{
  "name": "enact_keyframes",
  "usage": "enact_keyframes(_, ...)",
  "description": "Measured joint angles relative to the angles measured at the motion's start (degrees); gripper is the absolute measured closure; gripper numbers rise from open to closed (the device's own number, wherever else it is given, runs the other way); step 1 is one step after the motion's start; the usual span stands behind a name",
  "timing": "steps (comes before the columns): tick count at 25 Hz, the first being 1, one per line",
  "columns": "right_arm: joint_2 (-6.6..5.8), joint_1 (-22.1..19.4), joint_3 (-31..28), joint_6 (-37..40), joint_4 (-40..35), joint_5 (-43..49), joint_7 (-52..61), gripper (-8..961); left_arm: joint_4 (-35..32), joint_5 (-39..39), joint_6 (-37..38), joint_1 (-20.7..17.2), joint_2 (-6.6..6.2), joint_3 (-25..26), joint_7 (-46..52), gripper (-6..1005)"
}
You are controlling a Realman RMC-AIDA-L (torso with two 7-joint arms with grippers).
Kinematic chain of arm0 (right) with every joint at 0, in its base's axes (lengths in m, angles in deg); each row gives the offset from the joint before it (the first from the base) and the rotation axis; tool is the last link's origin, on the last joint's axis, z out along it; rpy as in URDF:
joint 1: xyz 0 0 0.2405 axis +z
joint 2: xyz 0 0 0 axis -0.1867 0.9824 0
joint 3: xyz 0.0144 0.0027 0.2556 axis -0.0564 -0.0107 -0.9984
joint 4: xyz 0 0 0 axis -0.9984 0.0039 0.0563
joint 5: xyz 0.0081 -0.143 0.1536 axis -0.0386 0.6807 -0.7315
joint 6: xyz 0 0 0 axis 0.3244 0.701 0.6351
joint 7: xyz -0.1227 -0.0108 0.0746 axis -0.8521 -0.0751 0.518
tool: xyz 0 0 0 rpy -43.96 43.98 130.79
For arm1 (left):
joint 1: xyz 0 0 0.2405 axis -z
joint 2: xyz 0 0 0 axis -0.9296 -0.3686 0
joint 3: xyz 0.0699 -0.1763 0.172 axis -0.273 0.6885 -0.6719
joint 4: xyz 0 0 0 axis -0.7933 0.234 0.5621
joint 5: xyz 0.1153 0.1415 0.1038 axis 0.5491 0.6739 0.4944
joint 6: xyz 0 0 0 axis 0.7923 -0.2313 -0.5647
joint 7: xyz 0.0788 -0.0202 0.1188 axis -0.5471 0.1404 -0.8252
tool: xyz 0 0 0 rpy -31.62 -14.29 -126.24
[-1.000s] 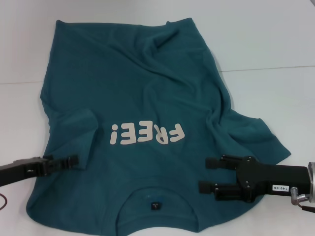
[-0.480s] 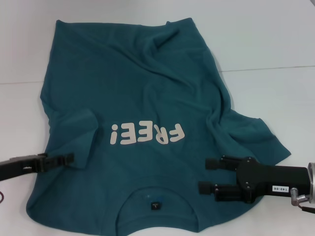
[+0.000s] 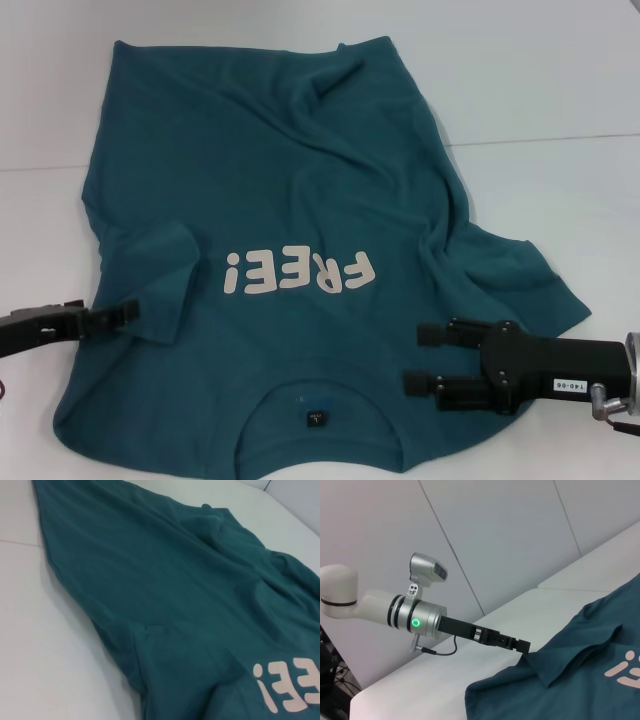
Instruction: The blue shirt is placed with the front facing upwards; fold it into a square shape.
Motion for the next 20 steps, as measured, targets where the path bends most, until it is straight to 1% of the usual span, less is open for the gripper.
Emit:
enact_keyframes(5, 0.0, -0.21, 0.0, 0.0, 0.0, -0.01, 0.06, 69, 0.99, 0.03, -1.06, -0.03, 0.1, -0.1, -0.64, 48)
enact_keyframes(20, 0.0, -0.37, 0.0, 0.01, 0.0, -0.01, 0.14, 70, 0.96, 0.04, -1.49, 0.1, 0.07, 0.02, -1.3, 53)
